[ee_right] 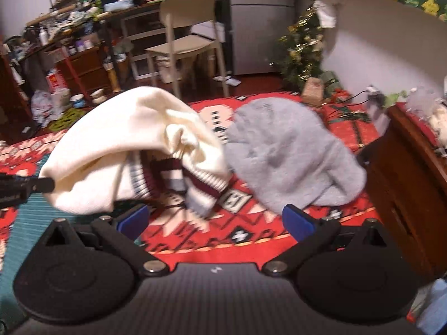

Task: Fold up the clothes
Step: 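Drag the cream sweater with the left tool onto the green mat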

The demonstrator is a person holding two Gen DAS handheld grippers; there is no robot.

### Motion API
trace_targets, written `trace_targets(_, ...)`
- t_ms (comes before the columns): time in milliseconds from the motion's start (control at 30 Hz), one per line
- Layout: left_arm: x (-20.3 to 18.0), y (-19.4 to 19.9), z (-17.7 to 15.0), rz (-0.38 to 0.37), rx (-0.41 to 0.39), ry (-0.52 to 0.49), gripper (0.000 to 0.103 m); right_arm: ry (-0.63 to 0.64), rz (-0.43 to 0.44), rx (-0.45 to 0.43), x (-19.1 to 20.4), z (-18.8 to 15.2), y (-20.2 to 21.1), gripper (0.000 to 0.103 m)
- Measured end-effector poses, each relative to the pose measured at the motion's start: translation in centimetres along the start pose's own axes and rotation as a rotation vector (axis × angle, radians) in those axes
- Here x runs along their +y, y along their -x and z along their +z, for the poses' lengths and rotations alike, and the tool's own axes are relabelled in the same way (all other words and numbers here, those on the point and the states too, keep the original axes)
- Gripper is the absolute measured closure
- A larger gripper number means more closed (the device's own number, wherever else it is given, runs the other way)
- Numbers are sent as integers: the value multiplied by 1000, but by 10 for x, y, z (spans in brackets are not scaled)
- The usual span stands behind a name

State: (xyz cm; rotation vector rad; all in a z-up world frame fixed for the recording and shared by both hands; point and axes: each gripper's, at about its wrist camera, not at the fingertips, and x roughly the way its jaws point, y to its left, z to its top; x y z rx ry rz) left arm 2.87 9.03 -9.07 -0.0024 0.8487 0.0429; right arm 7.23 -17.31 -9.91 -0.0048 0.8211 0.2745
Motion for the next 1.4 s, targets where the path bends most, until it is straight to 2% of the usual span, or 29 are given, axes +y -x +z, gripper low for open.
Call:
trace_targets(100,18,16,-15,19,25,-9,96,12,26,6,10,-5,1,1)
trace_targets(200,36,35,-29,61,18,-17,96,35,66,3,19,-11,4,1)
trace_targets(533,93,56,-74,134,100,19,96,120,142,-3,52,-35,17,1)
trace_targets(767,99,62,-99,137,138,-27,95,162,190,41,65,-52,17,1)
trace_targets(933,100,68,-97,101,127,-15,93,201,221,94,73,-61,16,1)
trace_targets(1100,110,72,-98,68,128,14,81,297,229,125,95,-51,28,1)
trace_targets(1200,114,73,-101,44,130,19,70,321,242,120,116,-33,33,1)
trace_targets(1400,127,77,-106,-2,111,72,57,437,300,95,177,-15,26,1)
